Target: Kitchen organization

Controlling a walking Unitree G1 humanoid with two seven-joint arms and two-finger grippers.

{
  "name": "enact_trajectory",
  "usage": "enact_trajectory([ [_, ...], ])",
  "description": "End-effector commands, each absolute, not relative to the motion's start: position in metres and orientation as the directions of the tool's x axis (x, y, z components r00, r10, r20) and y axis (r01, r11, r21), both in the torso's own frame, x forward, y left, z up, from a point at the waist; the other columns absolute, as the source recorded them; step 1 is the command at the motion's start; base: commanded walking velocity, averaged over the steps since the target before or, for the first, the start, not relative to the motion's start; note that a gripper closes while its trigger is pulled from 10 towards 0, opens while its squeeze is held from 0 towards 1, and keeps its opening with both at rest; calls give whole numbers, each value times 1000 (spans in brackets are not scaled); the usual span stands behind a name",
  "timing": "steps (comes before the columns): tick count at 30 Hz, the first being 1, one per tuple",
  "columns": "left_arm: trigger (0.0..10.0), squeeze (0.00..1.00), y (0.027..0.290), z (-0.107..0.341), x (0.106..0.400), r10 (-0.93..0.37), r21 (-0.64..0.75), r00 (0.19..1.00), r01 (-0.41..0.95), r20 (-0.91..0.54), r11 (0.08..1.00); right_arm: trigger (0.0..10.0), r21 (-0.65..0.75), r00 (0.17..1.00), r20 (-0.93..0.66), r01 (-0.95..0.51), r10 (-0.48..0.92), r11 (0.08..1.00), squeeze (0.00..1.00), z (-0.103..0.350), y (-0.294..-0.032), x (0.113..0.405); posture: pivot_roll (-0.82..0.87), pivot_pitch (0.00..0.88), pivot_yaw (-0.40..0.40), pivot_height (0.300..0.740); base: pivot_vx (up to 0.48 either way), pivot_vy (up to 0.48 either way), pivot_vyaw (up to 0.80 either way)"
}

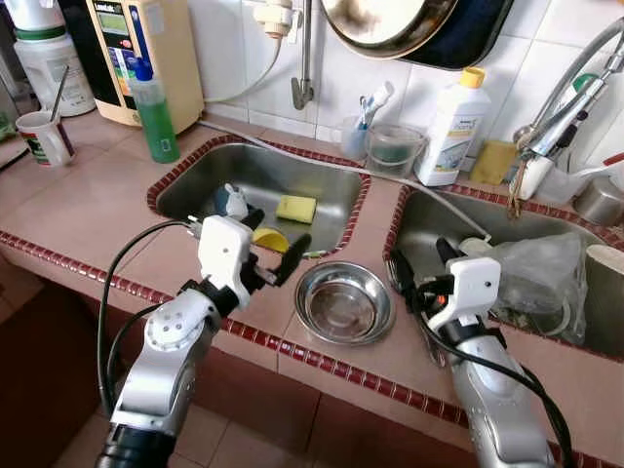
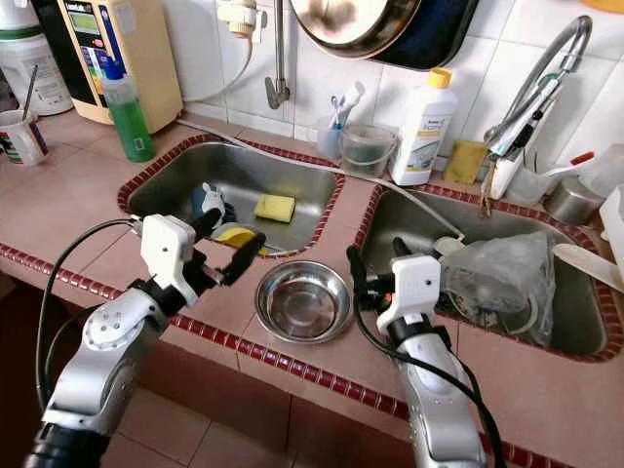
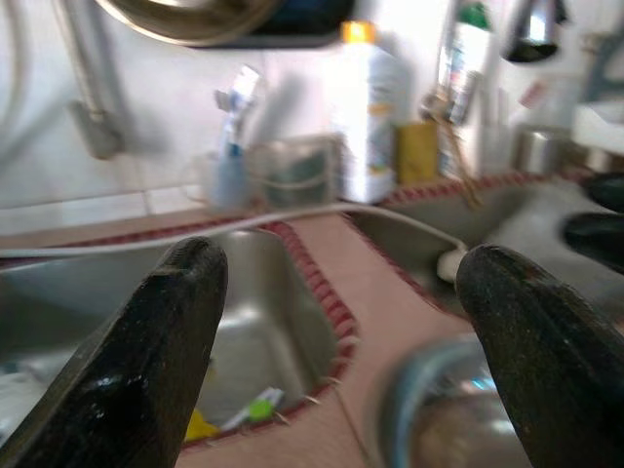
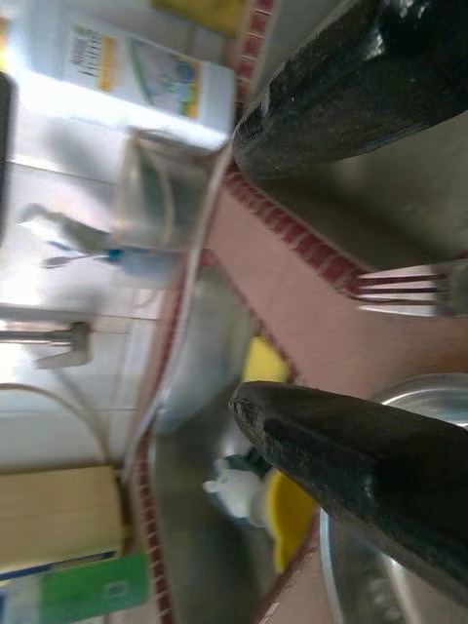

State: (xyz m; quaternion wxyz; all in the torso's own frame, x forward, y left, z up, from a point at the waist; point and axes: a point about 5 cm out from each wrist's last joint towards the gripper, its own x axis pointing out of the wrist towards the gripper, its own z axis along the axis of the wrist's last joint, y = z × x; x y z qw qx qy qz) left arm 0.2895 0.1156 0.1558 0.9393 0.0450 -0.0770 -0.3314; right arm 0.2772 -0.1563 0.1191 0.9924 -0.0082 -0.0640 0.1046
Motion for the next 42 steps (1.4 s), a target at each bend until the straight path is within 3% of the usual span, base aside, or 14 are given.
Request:
enact_trajectory([
  [1, 10000, 0, 105, 158, 282, -691, 185, 717, 669, 93, 720, 10000, -22, 974, 111, -197, 198, 980, 0, 121, -161, 276, -34, 25, -30, 740, 0, 0, 0],
  [15, 10000, 0, 84, 153, 256, -786, 142, 614, 774, 66, 617, 10000, 29, 953, 22, -301, 301, 953, 0, 119, -154, 275, -30, 44, -28, 740, 0, 0, 0],
  [34, 10000, 0, 84, 160, 255, -772, 142, 631, 759, 77, 635, 10000, 192, 895, -55, -426, 443, 884, 0, 121, -146, 274, -16, 46, -48, 740, 0, 0, 0],
  [42, 10000, 0, 80, 156, 250, -799, 154, 599, 785, 54, 600, 10000, 276, 884, -66, -429, 462, 860, 0, 122, -145, 275, -15, 37, -48, 740, 0, 0, 0],
])
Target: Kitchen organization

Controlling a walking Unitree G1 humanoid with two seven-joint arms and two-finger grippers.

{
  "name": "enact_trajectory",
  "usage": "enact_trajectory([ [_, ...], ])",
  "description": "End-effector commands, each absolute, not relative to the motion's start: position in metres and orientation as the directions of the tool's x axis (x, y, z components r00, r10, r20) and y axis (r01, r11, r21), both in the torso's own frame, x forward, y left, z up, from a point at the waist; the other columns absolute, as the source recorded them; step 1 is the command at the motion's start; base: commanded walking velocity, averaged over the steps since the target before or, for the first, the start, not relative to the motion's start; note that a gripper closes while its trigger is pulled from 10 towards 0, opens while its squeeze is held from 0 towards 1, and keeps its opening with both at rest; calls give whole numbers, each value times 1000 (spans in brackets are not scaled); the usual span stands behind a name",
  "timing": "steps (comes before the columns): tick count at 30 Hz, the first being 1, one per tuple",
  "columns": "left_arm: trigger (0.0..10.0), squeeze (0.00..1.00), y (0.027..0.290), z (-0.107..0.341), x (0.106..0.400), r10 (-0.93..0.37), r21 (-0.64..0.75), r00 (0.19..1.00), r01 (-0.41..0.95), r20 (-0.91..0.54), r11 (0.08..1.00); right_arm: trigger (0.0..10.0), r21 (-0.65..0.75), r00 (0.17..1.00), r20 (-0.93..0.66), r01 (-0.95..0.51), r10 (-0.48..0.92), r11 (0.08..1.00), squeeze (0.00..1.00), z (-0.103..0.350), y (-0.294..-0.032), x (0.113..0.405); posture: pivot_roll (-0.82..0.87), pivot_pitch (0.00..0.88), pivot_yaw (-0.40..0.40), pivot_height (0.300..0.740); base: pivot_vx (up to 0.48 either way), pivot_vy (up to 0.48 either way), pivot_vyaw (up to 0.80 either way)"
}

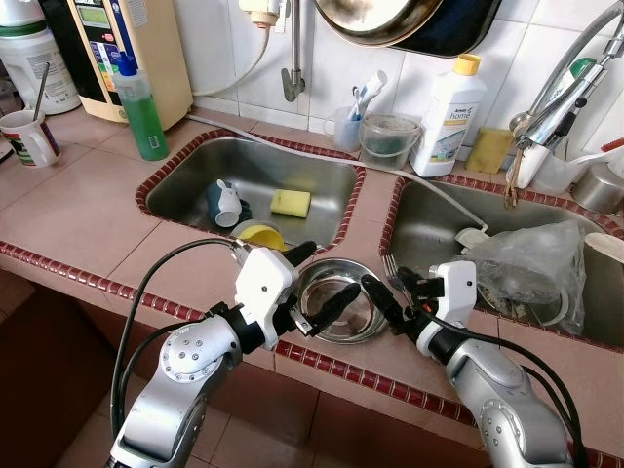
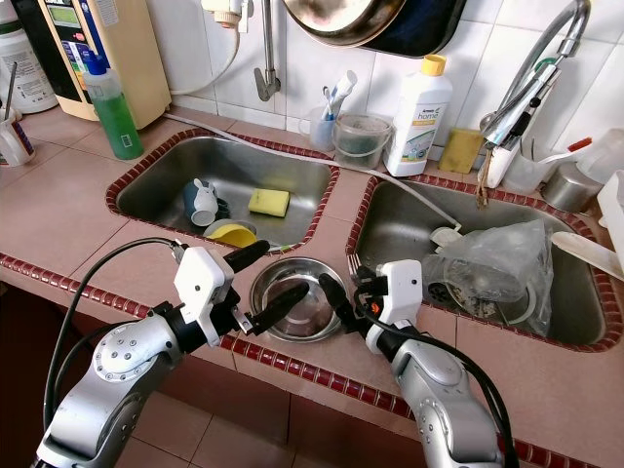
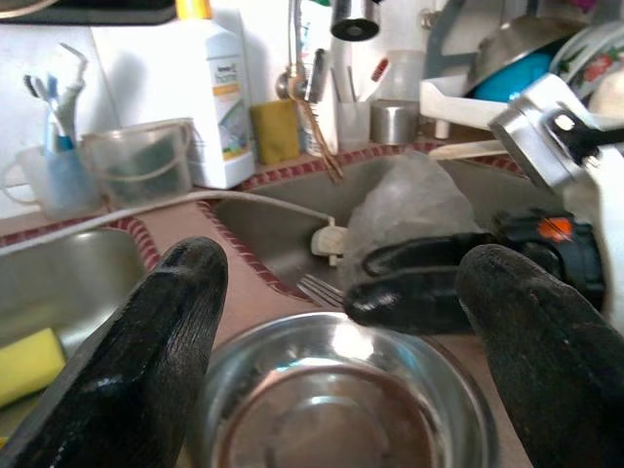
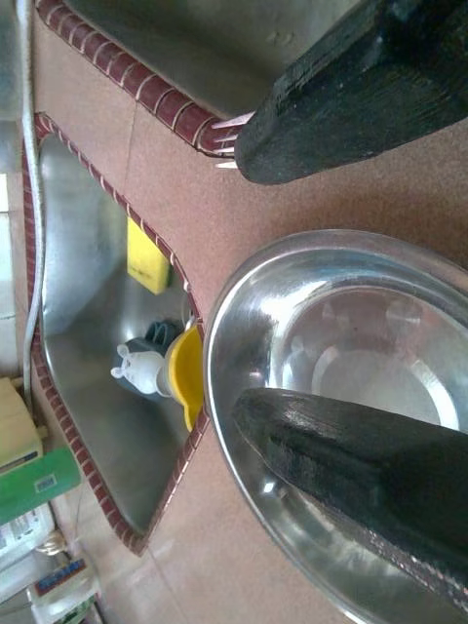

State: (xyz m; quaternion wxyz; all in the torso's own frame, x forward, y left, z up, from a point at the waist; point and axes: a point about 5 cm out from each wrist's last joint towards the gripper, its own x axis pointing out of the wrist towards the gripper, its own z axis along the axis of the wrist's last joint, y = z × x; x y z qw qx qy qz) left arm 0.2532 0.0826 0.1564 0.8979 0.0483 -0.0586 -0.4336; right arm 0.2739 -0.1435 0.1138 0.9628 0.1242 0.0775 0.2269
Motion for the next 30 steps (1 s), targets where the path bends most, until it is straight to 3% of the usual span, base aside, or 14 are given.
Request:
enact_trajectory([
  [1, 10000, 0, 80, 156, 249, -800, 156, 598, 787, 52, 598, 10000, 279, 883, -67, -430, 464, 858, 0, 122, -145, 275, -15, 37, -48, 740, 0, 0, 0],
  [30, 10000, 0, 80, 160, 250, -790, 144, 609, 778, 70, 612, 10000, 369, 883, -119, -385, 454, 846, 0, 110, -150, 285, -4, 45, -59, 740, 0, 0, 0],
])
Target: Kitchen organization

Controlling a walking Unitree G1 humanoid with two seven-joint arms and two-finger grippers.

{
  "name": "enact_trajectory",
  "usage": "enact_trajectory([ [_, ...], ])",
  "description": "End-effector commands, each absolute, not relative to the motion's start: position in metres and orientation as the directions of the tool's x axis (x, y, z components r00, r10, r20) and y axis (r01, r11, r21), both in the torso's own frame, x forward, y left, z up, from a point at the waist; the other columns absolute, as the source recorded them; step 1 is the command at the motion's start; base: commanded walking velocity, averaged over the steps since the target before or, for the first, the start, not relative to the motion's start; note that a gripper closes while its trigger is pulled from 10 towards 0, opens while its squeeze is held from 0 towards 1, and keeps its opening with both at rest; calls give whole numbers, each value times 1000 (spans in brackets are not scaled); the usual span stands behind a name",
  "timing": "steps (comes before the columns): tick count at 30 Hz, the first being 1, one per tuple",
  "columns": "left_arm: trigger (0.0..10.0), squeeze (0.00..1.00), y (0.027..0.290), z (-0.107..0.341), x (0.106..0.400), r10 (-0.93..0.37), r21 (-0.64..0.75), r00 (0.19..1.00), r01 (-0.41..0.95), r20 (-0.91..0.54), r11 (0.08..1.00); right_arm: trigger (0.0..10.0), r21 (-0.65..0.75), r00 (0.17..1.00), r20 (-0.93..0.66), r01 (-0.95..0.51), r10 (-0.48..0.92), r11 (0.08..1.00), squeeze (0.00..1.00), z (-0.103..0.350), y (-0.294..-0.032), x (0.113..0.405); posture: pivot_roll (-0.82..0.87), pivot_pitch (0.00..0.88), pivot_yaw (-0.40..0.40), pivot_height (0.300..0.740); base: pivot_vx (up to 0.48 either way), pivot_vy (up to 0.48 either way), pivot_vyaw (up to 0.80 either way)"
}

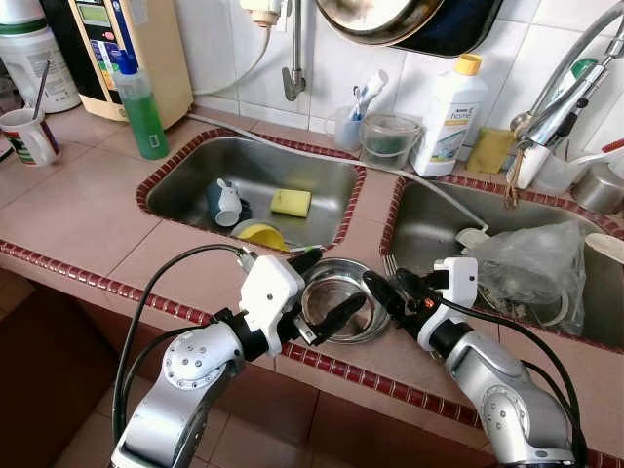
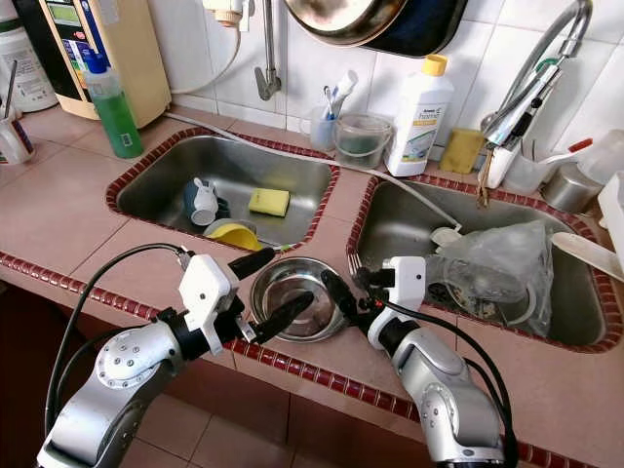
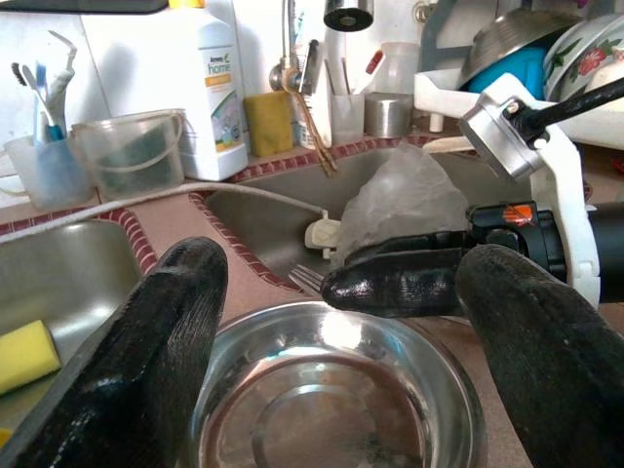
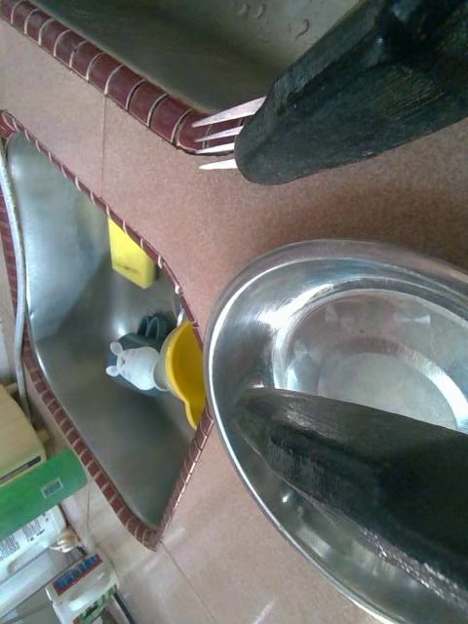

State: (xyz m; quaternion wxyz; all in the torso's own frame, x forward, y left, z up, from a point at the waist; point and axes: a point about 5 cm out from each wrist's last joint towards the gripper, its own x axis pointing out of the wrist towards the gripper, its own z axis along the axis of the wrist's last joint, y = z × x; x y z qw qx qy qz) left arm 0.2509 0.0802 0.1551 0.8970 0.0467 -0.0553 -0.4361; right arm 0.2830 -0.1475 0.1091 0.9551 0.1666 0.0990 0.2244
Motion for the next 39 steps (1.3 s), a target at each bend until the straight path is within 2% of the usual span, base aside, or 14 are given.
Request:
enact_trajectory([
  [1, 10000, 0, 80, 160, 250, -790, 144, 609, 778, 70, 612, 10000, 371, 883, -119, -385, 454, 845, 0, 109, -150, 285, -5, 45, -58, 740, 0, 0, 0],
  [25, 10000, 0, 80, 164, 252, -786, 150, 614, 772, 80, 618, 10000, 480, 824, -205, -386, 529, 788, 0, 90, -146, 278, -3, 52, -59, 740, 0, 0, 0],
  [26, 10000, 0, 80, 164, 252, -785, 151, 614, 771, 80, 619, 9176, 485, 821, -213, -383, 531, 787, 0, 89, -146, 277, -3, 52, -59, 740, 0, 0, 0],
  [27, 10000, 0, 80, 164, 252, -784, 151, 616, 770, 81, 620, 7333, 492, 819, -213, -380, 532, 783, 0, 88, -146, 277, -2, 52, -61, 740, 0, 0, 0],
  [28, 10000, 0, 80, 164, 252, -783, 151, 616, 769, 81, 621, 7333, 495, 820, -211, -380, 533, 781, 0, 88, -146, 277, -2, 52, -61, 740, 0, 0, 0],
  [29, 10000, 0, 80, 164, 252, -783, 151, 617, 769, 81, 622, 1686, 497, 819, -210, -382, 535, 779, 0, 88, -146, 277, -2, 52, -61, 740, 0, 0, 0],
  [31, 10000, 0, 80, 164, 252, -782, 151, 618, 768, 82, 622, 1373, 499, 820, -209, -380, 533, 779, 0, 88, -147, 277, -2, 52, -61, 740, 0, 0, 0],
  [32, 10000, 0, 79, 164, 252, -782, 151, 618, 768, 82, 622, 0, 499, 819, -208, -382, 535, 778, 0, 88, -147, 277, -2, 51, -61, 740, 0, 0, 0],
  [39, 10000, 0, 80, 164, 252, -783, 151, 617, 769, 81, 621, 0, 504, 824, -205, -374, 529, 778, 0, 88, -147, 278, -3, 51, -60, 740, 0, 0, 0],
])
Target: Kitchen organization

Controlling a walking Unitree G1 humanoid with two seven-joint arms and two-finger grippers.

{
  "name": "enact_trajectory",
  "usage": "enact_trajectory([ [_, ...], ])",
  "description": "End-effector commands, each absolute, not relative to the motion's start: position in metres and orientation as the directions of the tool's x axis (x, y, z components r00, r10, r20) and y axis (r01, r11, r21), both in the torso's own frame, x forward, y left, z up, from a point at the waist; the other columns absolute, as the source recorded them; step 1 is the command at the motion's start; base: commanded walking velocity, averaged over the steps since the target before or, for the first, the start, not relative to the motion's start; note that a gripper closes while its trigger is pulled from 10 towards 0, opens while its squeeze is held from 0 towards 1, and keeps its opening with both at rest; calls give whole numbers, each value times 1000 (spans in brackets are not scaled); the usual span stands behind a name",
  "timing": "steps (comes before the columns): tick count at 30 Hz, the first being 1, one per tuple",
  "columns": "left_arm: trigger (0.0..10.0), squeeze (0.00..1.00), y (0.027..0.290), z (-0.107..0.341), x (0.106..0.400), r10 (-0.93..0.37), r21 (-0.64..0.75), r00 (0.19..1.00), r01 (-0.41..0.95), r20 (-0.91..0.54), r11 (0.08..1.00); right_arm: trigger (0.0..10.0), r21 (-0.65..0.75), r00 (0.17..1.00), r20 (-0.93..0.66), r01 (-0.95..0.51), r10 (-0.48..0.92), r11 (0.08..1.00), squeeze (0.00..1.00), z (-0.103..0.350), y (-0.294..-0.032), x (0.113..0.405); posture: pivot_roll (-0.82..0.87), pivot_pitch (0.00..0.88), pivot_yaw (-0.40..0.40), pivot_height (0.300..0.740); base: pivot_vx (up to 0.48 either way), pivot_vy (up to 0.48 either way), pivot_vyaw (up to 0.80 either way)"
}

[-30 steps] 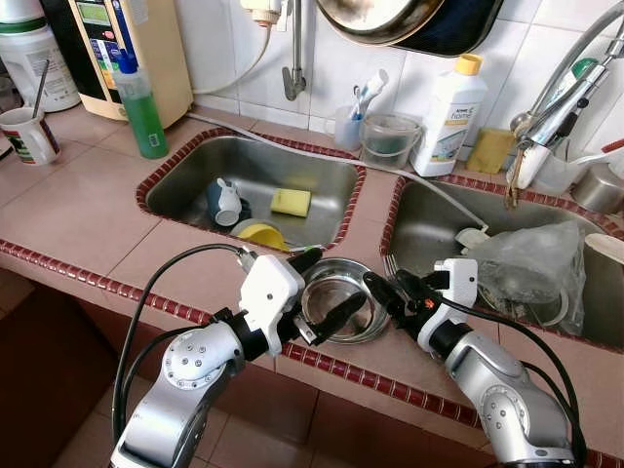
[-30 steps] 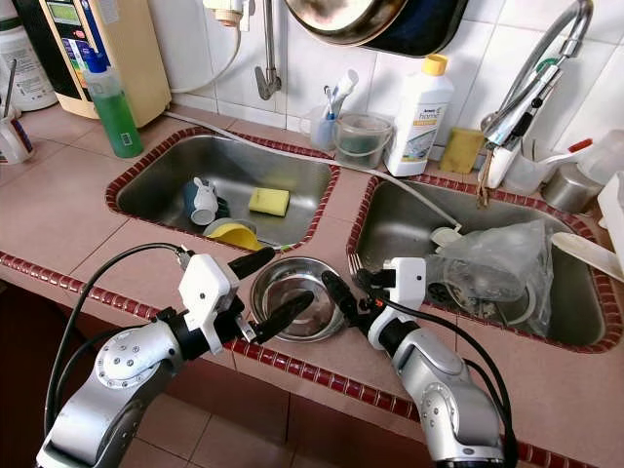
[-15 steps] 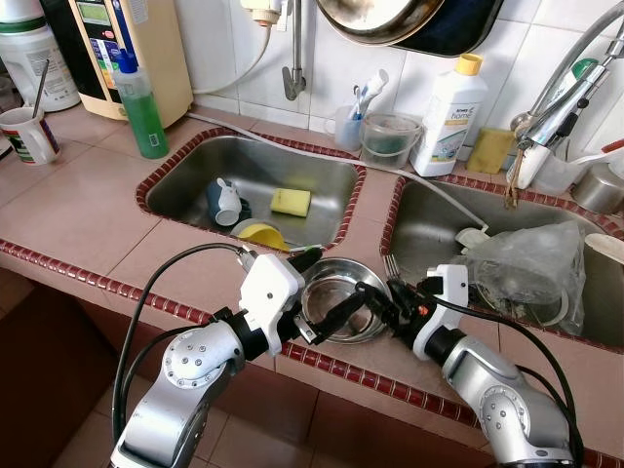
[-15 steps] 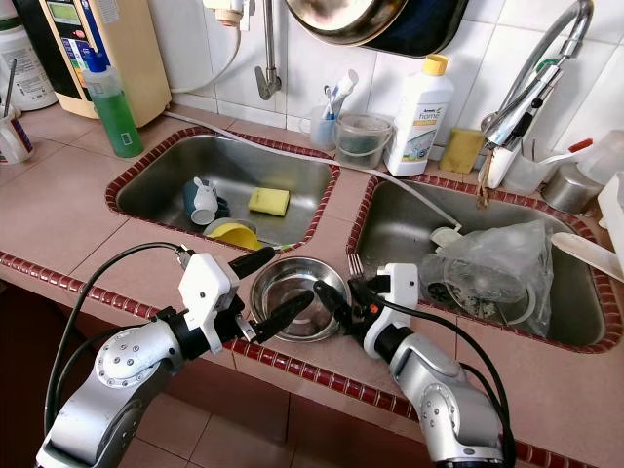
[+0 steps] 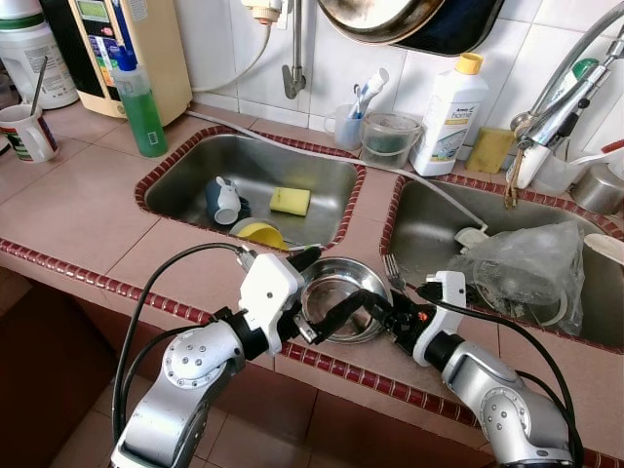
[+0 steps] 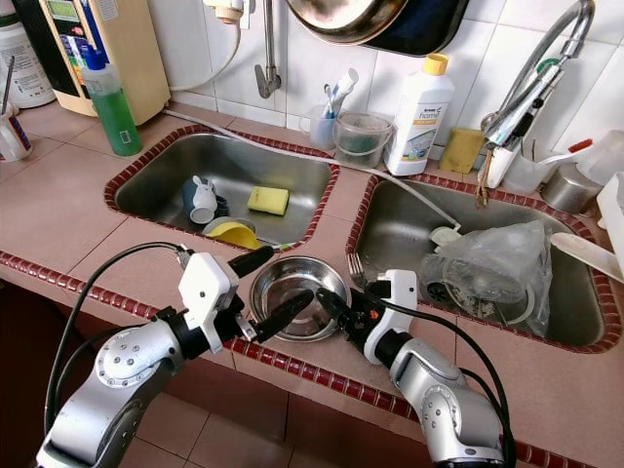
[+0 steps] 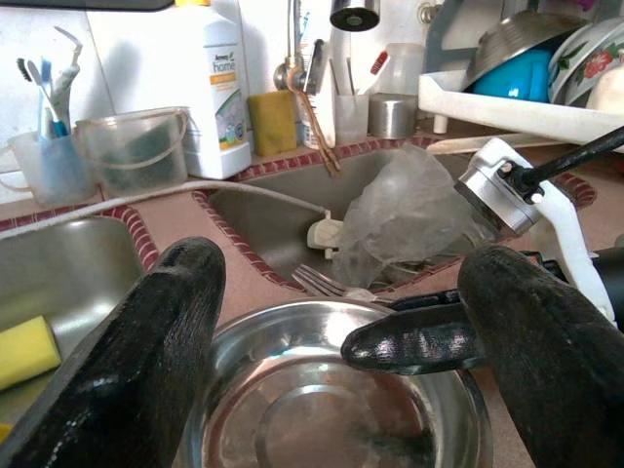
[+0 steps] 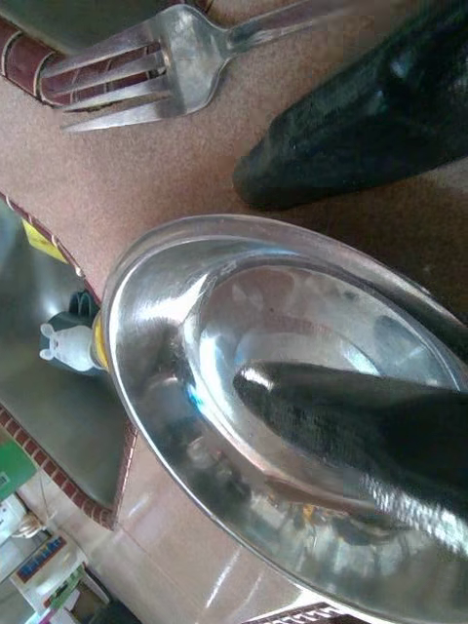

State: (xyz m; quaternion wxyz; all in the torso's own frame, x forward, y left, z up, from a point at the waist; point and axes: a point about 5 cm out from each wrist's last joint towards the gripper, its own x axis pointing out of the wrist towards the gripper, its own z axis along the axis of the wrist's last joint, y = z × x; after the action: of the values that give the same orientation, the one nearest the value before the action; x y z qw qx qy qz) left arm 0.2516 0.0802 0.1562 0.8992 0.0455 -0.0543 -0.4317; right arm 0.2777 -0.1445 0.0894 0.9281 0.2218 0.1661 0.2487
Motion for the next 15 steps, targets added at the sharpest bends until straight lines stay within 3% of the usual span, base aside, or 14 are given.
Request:
enact_trajectory([
  [1, 10000, 0, 79, 164, 251, -784, 150, 616, 770, 79, 620, 0, 504, 825, -204, -372, 526, 779, 0, 88, -148, 278, -3, 50, -60, 740, 0, 0, 0],
  [15, 10000, 0, 78, 142, 230, -861, 152, 506, 856, -49, 494, 0, 503, 831, -199, -368, 519, 782, 0, 90, -149, 282, 0, 41, -59, 740, 0, 0, 0],
])
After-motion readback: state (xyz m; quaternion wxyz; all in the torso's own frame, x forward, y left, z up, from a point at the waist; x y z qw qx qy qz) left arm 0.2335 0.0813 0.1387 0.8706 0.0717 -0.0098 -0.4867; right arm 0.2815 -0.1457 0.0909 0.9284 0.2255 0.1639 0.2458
